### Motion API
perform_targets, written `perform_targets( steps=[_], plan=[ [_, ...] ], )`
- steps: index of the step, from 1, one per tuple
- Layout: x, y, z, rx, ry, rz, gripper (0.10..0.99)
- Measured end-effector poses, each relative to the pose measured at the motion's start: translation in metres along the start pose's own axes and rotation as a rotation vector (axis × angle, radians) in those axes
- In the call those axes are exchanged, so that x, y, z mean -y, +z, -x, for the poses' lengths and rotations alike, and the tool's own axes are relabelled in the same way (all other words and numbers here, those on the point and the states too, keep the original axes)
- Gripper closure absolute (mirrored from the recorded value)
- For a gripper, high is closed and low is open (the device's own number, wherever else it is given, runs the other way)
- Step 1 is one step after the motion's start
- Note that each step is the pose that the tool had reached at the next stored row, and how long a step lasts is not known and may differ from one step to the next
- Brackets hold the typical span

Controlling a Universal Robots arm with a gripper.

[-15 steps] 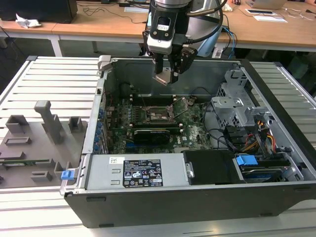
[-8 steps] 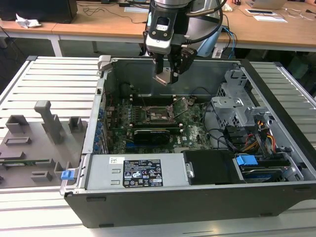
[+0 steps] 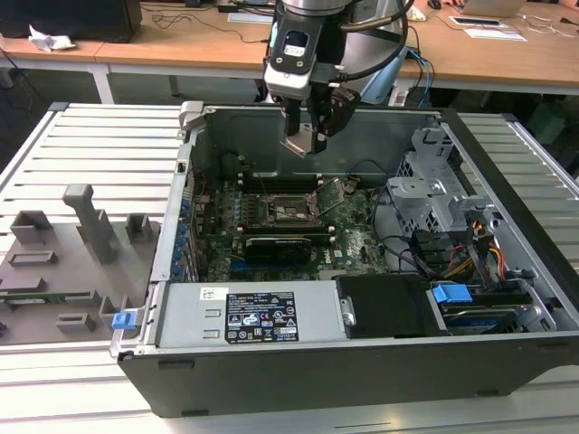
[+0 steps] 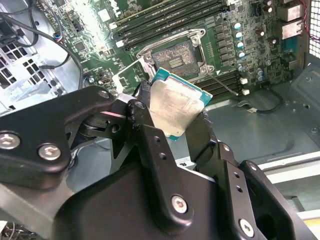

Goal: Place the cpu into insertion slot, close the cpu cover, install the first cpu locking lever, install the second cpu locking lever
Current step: 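Place the cpu into insertion slot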

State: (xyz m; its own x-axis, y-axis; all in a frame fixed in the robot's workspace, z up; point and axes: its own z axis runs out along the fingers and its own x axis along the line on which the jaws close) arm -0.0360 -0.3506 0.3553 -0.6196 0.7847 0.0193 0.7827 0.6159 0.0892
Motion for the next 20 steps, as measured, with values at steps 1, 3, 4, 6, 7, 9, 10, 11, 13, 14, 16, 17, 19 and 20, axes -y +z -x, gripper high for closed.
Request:
perform_targets(
  steps=[1,3,4,6,7,9,10,11,13,14,16,17,19,20],
  plan=[
    [0.0000,0.0001,0.0000,0.0005,0.005,0.000,0.561],
    [0.0000,0.0005,0.0000,0.0019,0.021,0.000,0.561],
    [0.0000,0.0006,0.0000,0.0024,0.027,0.000,0.561],
    [0.0001,0.0011,0.0000,0.0034,0.039,0.001,0.561],
    [0.0001,0.0016,0.0000,0.0039,0.044,0.001,0.561],
    [0.0002,0.0027,0.0000,0.0045,0.051,0.001,0.561],
    [0.0004,0.0036,0.0000,0.0042,0.053,0.000,0.561],
    [0.0005,0.0052,0.0000,0.0035,0.054,-0.001,0.561],
    [0.0007,0.0069,0.0001,0.0024,0.059,-0.003,0.561],
    [0.0007,0.0081,0.0001,0.0026,0.069,-0.004,0.561],
    [0.0008,0.0088,0.0002,0.0033,0.081,-0.004,0.561],
    [0.0008,0.0093,0.0002,0.0040,0.090,-0.004,0.561],
    [0.0009,0.0098,0.0002,0.0046,0.100,-0.004,0.561],
    [0.0009,0.0101,0.0002,0.0050,0.107,-0.004,0.561]
  ],
)
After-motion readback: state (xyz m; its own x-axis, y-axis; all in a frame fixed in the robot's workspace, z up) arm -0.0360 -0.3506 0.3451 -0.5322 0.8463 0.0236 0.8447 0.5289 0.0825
